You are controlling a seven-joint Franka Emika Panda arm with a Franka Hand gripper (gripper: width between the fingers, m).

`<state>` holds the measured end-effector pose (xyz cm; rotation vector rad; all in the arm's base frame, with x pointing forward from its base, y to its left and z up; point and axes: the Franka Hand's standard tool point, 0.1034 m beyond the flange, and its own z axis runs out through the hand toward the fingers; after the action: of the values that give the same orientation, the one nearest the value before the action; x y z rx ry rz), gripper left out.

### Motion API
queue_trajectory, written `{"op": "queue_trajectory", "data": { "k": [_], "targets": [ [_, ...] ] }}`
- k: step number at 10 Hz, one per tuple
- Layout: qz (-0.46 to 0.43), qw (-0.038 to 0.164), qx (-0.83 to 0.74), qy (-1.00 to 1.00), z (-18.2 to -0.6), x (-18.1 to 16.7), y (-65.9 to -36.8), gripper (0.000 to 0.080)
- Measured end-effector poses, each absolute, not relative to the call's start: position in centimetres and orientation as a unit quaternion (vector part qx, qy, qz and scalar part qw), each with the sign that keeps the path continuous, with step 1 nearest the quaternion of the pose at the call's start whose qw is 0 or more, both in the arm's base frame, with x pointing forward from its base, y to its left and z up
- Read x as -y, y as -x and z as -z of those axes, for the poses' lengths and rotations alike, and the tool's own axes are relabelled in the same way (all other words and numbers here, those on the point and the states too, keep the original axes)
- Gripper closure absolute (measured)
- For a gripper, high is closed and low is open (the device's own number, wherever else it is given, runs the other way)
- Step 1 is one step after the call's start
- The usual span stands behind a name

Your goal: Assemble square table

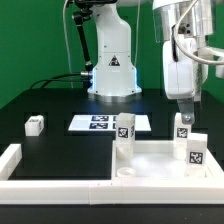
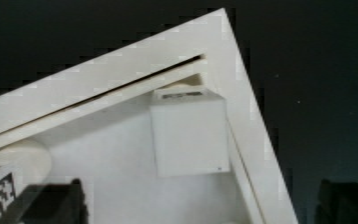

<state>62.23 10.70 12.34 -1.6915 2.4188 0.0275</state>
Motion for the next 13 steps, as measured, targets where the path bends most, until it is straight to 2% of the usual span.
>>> {"op": "queue_trajectory", "data": {
  "k": [3, 6, 7, 9, 13],
  "targets": [
    [-0.007, 0.095, -0.808, 0.582, -12.4, -10.5, -62.2, 0.0150],
    [0.019, 0.100, -0.740, 0.665, -12.8, -6.7, -59.0, 0.0150],
    [0.035, 0.099, -0.695, 0.711, -12.9, -4.4, -58.1, 0.0150],
    [0.050, 0.088, -0.612, 0.785, -12.6, -0.6, -56.7, 0.0150],
    [0.066, 0.078, -0.493, 0.864, -12.5, -0.3, -56.6, 0.0150]
  ]
}}
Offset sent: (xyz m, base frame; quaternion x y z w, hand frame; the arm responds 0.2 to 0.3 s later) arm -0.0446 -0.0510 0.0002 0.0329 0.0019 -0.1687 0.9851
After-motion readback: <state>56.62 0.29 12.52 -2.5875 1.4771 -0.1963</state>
